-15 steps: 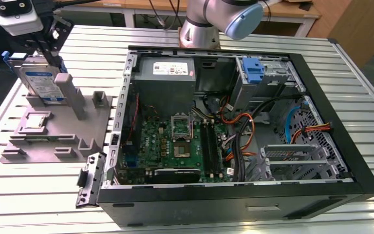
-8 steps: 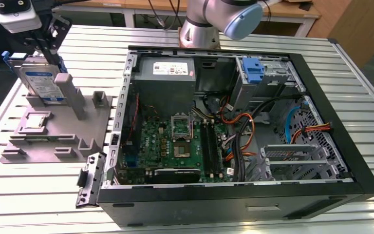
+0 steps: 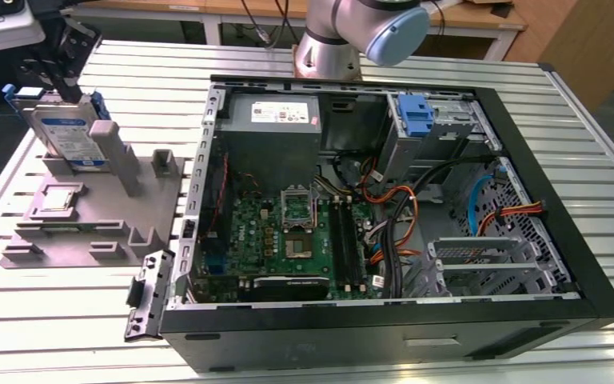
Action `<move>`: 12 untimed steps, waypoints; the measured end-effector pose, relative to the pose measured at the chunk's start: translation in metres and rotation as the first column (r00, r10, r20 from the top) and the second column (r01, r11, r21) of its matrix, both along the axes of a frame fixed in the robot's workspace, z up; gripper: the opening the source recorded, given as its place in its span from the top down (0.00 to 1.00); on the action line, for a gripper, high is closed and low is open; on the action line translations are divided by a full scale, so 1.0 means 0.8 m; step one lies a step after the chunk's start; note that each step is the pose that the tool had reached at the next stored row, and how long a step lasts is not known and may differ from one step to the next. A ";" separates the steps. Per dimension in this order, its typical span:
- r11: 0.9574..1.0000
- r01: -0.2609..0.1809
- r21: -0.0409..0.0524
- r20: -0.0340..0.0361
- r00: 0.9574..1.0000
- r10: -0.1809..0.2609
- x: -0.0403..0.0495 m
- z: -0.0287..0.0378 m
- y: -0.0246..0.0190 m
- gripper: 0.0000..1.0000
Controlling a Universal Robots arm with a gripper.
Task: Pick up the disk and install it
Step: 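Reach for the disk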
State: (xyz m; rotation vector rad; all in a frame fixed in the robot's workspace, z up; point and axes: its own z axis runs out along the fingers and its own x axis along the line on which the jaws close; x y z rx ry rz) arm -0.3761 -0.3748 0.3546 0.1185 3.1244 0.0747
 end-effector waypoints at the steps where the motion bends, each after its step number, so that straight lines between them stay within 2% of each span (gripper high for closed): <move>1: 1.000 0.000 0.000 0.000 1.000 0.000 -0.003 -0.0002 0.0002 0.90; 3: 1.000 0.000 0.000 0.000 1.000 0.000 -0.006 -0.0004 0.0003 0.90; 12: 1.000 0.000 0.000 0.000 1.000 0.000 -0.006 -0.0004 0.0002 0.90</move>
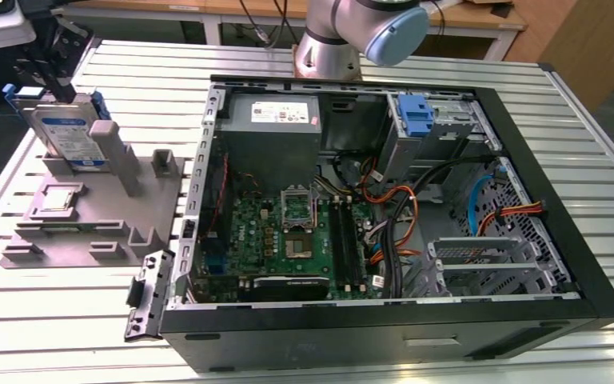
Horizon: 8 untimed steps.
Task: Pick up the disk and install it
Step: 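Reach for the disk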
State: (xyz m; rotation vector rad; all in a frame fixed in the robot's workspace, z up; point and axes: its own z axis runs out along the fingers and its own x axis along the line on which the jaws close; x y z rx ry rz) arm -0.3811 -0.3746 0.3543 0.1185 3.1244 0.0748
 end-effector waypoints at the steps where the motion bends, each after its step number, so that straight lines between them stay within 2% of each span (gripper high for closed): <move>1: 1.000 0.000 0.000 0.000 1.000 0.000 -0.001 0.0000 0.0000 0.90; 8: 1.000 0.000 0.000 0.000 1.000 0.000 -0.011 -0.0003 0.0012 0.90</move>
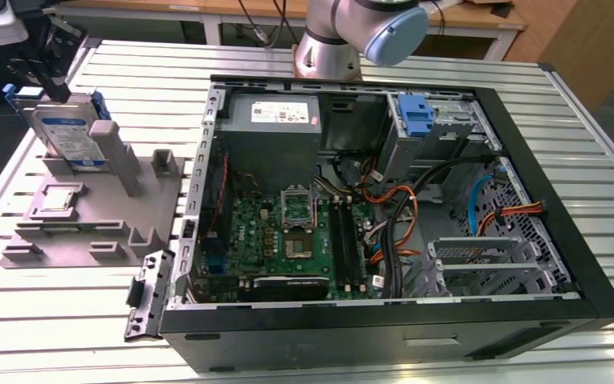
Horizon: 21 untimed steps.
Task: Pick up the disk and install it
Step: 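Reach for the disk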
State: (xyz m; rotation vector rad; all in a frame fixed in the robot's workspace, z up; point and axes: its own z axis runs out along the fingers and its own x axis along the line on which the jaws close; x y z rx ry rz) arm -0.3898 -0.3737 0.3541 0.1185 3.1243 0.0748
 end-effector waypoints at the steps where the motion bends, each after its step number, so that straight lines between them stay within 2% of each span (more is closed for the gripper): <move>1: 1.000 0.000 0.000 0.000 1.000 0.000 -0.002 0.0000 0.0003 0.90; 5: 1.000 0.000 0.000 0.000 1.000 0.000 -0.011 -0.0002 0.0017 0.90; 9: 1.000 0.000 0.000 -0.001 1.000 0.000 -0.016 -0.0007 0.0074 0.90; 12: 1.000 0.000 0.000 -0.002 1.000 0.000 -0.025 -0.0010 0.0113 0.90; 16: 1.000 0.000 0.000 -0.003 1.000 0.000 -0.041 -0.0017 0.0187 0.90; 21: 1.000 0.000 0.000 -0.005 1.000 0.000 -0.056 -0.0035 0.0314 0.90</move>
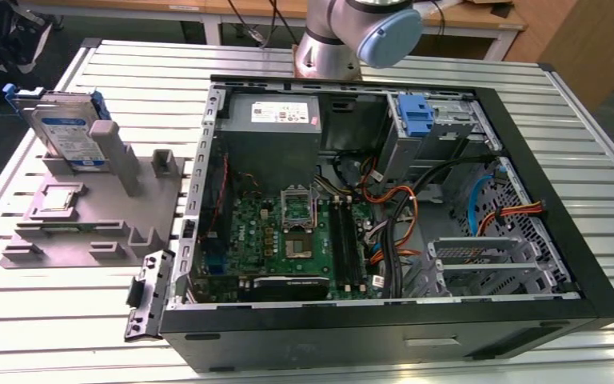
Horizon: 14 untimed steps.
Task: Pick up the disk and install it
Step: 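Reach for the disk, then pick up the disk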
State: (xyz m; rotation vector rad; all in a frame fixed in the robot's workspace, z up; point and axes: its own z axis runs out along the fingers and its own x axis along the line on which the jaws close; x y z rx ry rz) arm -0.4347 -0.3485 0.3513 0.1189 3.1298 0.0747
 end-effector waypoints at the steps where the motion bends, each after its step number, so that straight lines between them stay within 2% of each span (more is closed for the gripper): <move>1: 1.000 0.000 0.000 -0.001 1.000 0.000 -0.002 -0.0004 0.0026 0.90; 3: 1.000 0.000 0.000 -0.002 1.000 0.000 -0.006 -0.0010 0.0059 0.90; 14: 1.000 0.000 0.000 -0.002 1.000 0.000 -0.007 -0.0011 0.0061 0.90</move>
